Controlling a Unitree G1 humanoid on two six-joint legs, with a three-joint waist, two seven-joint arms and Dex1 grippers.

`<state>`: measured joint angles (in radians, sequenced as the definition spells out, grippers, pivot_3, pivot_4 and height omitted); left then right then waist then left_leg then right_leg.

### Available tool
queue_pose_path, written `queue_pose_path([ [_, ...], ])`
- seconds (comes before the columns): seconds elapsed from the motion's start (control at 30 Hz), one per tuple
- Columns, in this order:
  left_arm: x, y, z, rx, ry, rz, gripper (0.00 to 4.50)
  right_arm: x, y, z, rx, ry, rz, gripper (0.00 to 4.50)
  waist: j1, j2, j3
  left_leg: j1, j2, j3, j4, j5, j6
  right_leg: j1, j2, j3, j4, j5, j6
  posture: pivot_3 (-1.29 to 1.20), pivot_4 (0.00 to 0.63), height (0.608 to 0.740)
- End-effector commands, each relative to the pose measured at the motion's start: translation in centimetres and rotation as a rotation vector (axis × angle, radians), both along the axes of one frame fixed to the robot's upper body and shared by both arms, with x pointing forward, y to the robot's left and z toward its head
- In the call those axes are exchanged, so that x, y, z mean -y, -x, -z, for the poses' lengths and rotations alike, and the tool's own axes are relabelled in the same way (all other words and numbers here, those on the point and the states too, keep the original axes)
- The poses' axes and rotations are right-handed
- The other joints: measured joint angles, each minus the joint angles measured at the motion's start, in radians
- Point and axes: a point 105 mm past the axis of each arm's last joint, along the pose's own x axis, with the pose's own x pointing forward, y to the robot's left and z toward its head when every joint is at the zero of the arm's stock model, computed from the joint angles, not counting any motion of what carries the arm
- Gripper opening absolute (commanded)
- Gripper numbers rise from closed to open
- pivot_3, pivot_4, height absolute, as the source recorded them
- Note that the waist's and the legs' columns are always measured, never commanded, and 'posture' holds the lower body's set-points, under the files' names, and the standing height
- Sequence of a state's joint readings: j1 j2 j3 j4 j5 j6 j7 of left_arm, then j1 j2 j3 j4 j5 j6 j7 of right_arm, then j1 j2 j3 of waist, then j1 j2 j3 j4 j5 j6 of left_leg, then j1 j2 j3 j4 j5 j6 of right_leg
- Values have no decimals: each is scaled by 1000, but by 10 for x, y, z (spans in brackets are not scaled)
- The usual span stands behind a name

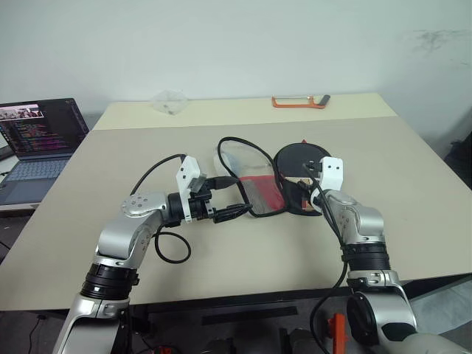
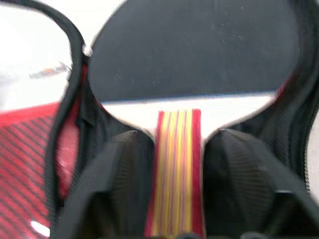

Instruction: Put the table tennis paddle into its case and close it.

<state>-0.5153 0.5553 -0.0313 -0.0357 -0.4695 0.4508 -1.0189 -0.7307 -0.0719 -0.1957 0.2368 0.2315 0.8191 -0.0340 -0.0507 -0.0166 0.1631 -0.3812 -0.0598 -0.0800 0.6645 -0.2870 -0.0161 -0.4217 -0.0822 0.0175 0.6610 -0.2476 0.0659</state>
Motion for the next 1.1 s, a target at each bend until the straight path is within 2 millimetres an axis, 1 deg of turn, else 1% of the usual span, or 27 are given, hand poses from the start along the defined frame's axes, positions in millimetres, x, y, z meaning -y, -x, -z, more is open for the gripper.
queue_pose_path([
  [0.03,-1,3,-11,56,4,1,4500,-4,1,-24,78,-7,-24,4460,0,0,0,0,0,0,0,0,0,0,0,0,0,0,0,0,150,740],
  [0.07,-2,3,-11,56,4,-4,4500,-7,4,-27,90,-16,-57,4486,0,0,0,0,0,0,0,0,0,0,0,0,0,0,0,0,150,740],
  [0.13,-5,2,-10,53,3,-19,4500,-12,14,-34,118,46,-159,4486,0,0,0,0,0,0,0,0,0,0,0,0,0,0,0,0,150,740],
  [0.17,-8,1,-8,50,0,-35,4500,-14,22,-40,146,75,-227,4486,0,0,0,0,0,0,0,0,0,0,0,0,0,0,0,0,150,740],
  [0.23,-22,-11,-2,47,-24,-135,4500,-12,43,-55,198,112,-350,4486,4,0,0,-1,0,0,0,0,0,0,0,-1,-1,0,0,0,150,740],
  [0.33,-36,-27,-1,52,-33,-249,4500,-8,72,-71,222,127,-520,4486,12,0,0,-1,0,-1,0,-2,3,0,0,-1,-2,0,0,0,150,740],
  [0.43,-43,-36,1,59,-64,-286,4500,1,89,-86,244,155,-606,4486,12,0,0,0,0,-1,0,-3,4,1,0,-1,-2,0,0,0,150,740],
  [0.5,-53,-44,6,49,-112,-315,4500,6,103,-101,291,193,-692,4486,14,0,0,0,0,-1,0,-3,4,2,0,-2,-1,0,0,0,150,740],
  [0.6,-65,-55,14,40,-182,-355,3977,8,117,-114,344,222,-775,4500,17,0,0,0,0,-1,0,-3,4,2,0,-2,-2,0,0,0,150,740],
  [0.67,-67,-63,22,33,-222,-379,3285,6,124,-116,389,253,-826,4500,17,-1,0,0,0,-1,0,-3,4,2,0,-2,-2,0,0,0,150,740],
  [0.8,-58,-77,34,-3,-221,-399,1886,6,136,-101,353,271,-897,4500,23,-2,1,-1,0,-1,1,-3,4,2,0,-3,-3,0,0,0,150,740],
  [0.87,-46,-82,39,-14,-217,-374,1161,9,137,-92,326,291,-895,4500,26,-3,1,-2,-1,-1,1,-3,4,2,-1,-3,-3,0,1,0,150,740],
  [0.93,-37,-84,40,-13,-215,-346,426,10,138,-87,315,306,-893,4500,26,-4,1,-2,-1,-1,2,-3,4,2,-1,-3,-3,0,1,0,150,740],
  [0.97,-30,-85,39,-9,-210,-326,133,10,139,-86,310,308,-895,4500,26,-4,1,-2,-1,-1,2,-3,4,2,-1,-3,-3,0,1,0,150,740],
  [1.07,-4,-85,29,0,-158,-243,133,12,141,-84,302,311,-897,4500,26,-4,2,-2,-1,-1,2,-3,4,2,-1,-3,-3,0,1,0,150,740],
  [1.1,10,-86,22,5,-131,-207,133,14,142,-84,292,309,-891,4500,27,-4,2,-2,-1,-1,2,-3,4,2,-1,-3,-3,0,1,0,150,740],
])
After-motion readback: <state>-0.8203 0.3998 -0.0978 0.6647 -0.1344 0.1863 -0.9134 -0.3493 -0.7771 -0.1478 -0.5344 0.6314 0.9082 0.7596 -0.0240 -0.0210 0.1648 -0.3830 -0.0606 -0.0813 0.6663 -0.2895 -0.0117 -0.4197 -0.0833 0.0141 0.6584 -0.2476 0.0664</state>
